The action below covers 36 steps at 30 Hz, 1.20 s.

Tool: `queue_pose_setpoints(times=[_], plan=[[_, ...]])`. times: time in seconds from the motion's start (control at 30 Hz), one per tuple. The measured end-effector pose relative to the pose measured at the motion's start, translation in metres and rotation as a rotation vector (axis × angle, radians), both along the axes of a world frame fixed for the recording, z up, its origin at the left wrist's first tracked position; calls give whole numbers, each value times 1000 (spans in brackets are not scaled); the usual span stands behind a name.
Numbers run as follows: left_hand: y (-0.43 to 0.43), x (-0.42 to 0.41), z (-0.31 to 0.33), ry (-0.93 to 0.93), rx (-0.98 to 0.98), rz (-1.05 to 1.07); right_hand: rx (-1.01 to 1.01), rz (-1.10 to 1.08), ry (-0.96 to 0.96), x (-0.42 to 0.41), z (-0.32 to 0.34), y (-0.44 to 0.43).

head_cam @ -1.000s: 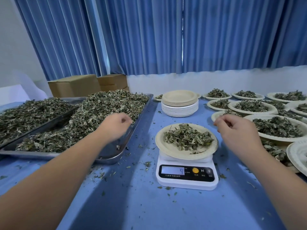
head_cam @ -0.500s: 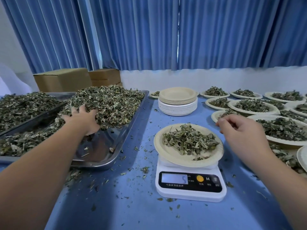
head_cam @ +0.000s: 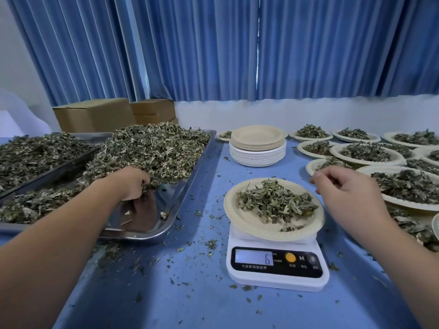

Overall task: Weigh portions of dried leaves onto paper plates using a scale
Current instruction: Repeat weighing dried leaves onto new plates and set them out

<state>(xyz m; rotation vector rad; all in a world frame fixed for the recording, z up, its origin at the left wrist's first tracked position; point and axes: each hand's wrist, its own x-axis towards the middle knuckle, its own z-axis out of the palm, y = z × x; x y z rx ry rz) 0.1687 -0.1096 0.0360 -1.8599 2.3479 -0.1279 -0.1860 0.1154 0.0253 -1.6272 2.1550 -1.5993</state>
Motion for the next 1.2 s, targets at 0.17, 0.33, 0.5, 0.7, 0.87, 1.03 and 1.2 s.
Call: queue_pose_setpoints(times=[0.17, 0.33, 0.5, 0.7, 0.87, 1.03, 1.2], plan=[[18, -4, 2, 156, 27, -95, 3, -5, -6, 0, 1, 3], [40, -15, 17, 260, -18, -174, -1, 0, -24, 0, 3, 5], [57, -29, 19, 376, -36, -166, -5, 4, -36, -1, 2, 7], [72, -46, 11, 474, -72, -194, -19, 6, -41, -3, 2, 7], [90, -70, 25, 607, -56, -308, -26, 11, -48, -4, 1, 4], [115, -99, 46, 884, -57, -406, -23, 14, -31, -4, 0, 2], [149, -130, 57, 1009, 41, -607, -19, 20, -25, -6, -1, 1]])
